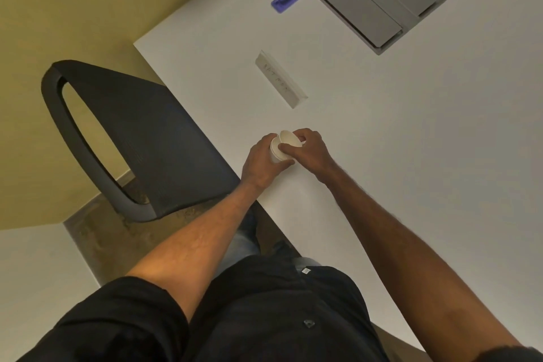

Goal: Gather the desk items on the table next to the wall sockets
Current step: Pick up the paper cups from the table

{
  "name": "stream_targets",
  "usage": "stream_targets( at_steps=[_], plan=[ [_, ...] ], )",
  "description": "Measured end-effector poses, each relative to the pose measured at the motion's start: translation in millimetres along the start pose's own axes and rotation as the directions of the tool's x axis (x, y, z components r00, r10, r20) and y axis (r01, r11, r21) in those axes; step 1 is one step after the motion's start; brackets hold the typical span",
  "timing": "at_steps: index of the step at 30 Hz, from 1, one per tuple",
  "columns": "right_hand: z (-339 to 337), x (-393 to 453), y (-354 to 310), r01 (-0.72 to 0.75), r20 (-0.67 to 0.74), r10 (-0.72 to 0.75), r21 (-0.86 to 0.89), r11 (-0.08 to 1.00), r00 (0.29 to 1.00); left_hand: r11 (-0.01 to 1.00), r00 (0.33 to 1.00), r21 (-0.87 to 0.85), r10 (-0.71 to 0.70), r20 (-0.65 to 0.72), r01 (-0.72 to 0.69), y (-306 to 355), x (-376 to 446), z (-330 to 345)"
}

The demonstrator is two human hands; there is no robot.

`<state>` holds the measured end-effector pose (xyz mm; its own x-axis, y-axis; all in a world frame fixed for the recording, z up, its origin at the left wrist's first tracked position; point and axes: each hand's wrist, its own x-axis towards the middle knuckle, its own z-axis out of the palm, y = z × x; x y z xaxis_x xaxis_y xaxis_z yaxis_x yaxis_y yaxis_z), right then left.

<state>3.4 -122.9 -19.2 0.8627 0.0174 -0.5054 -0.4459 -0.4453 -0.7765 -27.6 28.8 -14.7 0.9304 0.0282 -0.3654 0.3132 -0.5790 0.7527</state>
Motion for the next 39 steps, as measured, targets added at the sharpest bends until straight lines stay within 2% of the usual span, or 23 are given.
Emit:
stream_targets(
  at_steps=[9,18,24,30,39],
  plan=[
    [-45,24,0,0.053,-0.097,-0.054,-0.008,0.999,0.994,0.994,0.992,-0.017,-0.112,-0.057,0.111,-16,-7,7],
    [-47,62,9,0.074,-0.195,-0.113,-0.192,0.979,0.974,0.983,0.983,-0.083,-0.17,-0.074,0.163,-26,-20,12],
    [-33,75,13,0.137,-0.197,-0.201,-0.297,0.945,0.959,0.977,0.975,-0.088,-0.202,-0.096,0.194,-33,-27,10],
    [-29,79,20,0.132,-0.198,-0.212,-0.353,0.926,0.957,0.975,0.973,-0.08,-0.215,-0.082,0.209,-38,-29,9],
    [-29,80,28,0.144,-0.138,-0.217,-0.409,0.901,0.966,0.965,0.972,-0.155,-0.224,-0.068,0.212,-47,-49,-1]
  ],
)
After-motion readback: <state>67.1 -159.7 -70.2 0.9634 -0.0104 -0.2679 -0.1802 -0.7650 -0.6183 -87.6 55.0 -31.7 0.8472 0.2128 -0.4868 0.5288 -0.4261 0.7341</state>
